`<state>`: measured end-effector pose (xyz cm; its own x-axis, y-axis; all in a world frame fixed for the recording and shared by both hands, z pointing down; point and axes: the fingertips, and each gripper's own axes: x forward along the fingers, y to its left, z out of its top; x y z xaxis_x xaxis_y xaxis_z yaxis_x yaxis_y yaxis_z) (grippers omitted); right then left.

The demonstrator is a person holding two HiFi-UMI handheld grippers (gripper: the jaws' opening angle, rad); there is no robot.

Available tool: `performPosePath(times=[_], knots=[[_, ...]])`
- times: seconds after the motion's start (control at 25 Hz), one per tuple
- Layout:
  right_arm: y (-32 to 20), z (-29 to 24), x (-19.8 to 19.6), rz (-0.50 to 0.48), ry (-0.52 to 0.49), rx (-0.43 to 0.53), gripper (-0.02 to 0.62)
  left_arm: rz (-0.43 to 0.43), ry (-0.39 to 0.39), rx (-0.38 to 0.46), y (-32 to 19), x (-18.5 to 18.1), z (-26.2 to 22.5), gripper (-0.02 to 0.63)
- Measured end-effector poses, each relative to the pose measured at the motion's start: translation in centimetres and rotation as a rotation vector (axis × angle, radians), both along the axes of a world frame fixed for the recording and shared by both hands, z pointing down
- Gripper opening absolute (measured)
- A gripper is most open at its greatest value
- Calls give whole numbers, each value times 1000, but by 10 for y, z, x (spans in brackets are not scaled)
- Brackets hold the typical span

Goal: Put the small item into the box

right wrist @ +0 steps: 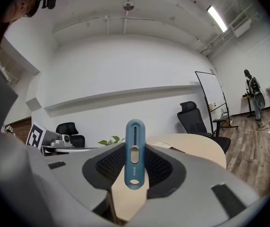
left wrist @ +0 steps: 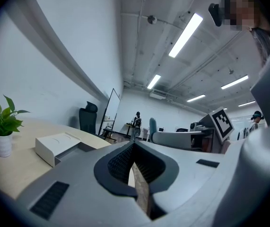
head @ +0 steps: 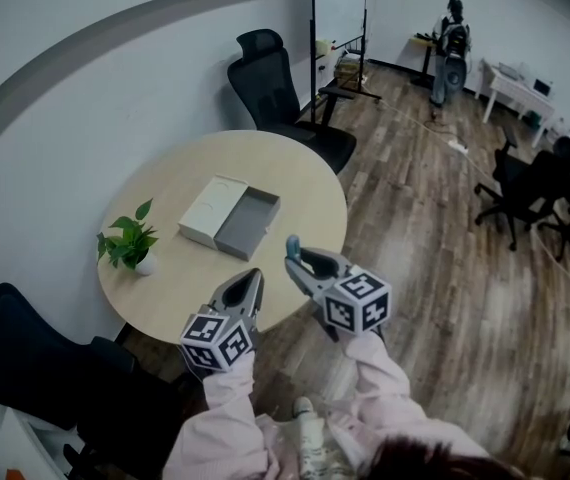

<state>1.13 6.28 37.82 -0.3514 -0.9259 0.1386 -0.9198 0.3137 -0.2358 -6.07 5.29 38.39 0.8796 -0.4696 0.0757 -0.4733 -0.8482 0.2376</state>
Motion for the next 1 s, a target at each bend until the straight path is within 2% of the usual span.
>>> performPosePath(times=[0.56, 1.0], knots=[[-24, 16, 5, 18, 6, -28, 135, 33, -1, -16, -27, 11, 11, 11], [-64, 19, 35, -6, -6, -41, 135, -6, -11, -33, -65, 30, 18, 11]])
